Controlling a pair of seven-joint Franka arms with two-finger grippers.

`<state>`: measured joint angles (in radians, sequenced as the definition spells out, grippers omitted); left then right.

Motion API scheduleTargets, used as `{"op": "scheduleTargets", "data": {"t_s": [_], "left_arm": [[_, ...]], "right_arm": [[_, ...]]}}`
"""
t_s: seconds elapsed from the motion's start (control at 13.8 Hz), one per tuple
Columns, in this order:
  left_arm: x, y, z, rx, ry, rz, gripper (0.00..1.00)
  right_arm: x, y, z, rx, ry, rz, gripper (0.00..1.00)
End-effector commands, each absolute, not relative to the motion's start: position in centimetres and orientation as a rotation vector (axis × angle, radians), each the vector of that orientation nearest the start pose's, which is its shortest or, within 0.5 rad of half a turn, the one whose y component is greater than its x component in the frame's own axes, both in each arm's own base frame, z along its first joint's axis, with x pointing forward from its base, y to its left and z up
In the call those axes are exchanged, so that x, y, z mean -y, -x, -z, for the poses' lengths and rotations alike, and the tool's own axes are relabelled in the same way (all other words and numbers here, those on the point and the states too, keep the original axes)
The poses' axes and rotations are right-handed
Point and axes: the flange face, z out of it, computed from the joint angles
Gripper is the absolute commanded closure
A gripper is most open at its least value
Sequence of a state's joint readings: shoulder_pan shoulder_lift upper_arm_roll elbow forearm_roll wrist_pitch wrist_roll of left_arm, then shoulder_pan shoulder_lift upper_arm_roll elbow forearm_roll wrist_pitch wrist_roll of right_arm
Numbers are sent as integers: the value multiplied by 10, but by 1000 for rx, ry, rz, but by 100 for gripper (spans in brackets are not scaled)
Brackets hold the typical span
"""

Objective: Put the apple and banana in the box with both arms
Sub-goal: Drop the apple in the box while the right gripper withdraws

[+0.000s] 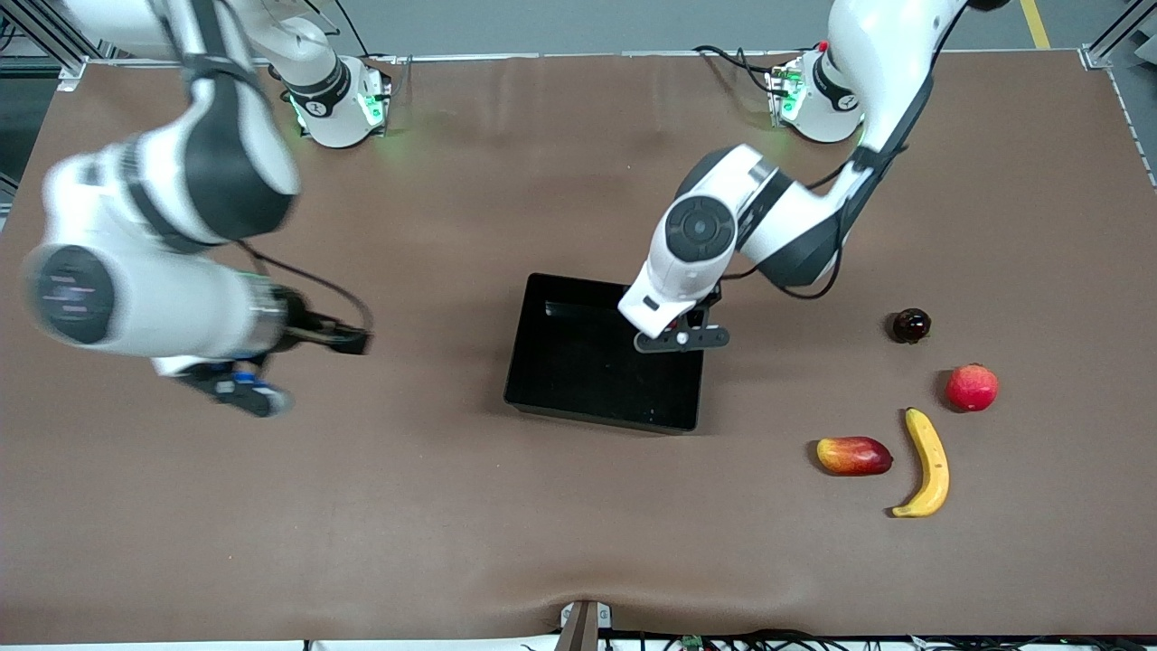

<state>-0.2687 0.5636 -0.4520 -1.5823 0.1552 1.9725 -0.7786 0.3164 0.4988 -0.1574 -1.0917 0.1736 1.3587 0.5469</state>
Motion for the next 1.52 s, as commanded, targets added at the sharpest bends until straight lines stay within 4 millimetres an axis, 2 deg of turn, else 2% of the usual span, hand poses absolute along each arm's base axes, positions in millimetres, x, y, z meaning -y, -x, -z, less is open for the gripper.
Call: {"op": "scheduleTargets", "data": {"t_s": [0.0,0.07,0.15,0.29,0.44,0.51,0.58,0.65,0.73,0.87,0.94,1.02,1.09,1.16,1.31,1.38,1.45], "left_arm": [[427,-537,-296,0,3117,-218,100],[427,-538,-280,-10,3110,-234,100],[428,-539,-266,-9,3114,-245,100],[430,-541,-250,-20,3133,-223,100],[429,-538,-234,-41,3110,-235,99],[427,-537,-227,-65,3105,-251,87],[428,-536,-218,-63,3100,-272,80],[429,-534,-211,-61,3098,-285,77],[433,-531,-208,-68,3095,-289,69],[436,-529,-209,-67,3095,-288,32],[437,-531,-215,-58,3101,-274,6],[434,-535,-224,-51,3105,-258,0],[428,-541,-237,-36,3108,-234,0],[422,-547,-253,-26,3112,-205,0],[396,-564,-303,27,3106,-138,0],[373,-577,-330,83,3102,-99,0],[351,-587,-349,142,3097,-83,0]], "right_arm": [[-99,-635,-567,-512,3150,-289,0],[-62,-635,-575,-511,3127,-258,0],[-38,-633,-584,-435,3131,-235,0],[-4,-620,-605,-354,3130,-202,0],[17,-587,-623,-358,3108,-157,0],[23,-567,-631,-326,3101,-71,0],[31,-546,-632,-272,3109,-19,0],[35,-532,-630,-219,3131,-35,0],[37,-526,-625,-190,3153,-117,0],[38,-529,-633,-148,3166,-70,0],[37,-530,-644,-130,3170,-31,0],[35,-528,-680,-131,3175,73,0],[31,-527,-696,-133,3171,108,0],[31,-530,-695,-119,3168,103,0],[34,-529,-688,-88,3172,61,0],[37,-528,-687,-30,3174,50,0],[40,-527,-686,-20,3173,31,0]]}}
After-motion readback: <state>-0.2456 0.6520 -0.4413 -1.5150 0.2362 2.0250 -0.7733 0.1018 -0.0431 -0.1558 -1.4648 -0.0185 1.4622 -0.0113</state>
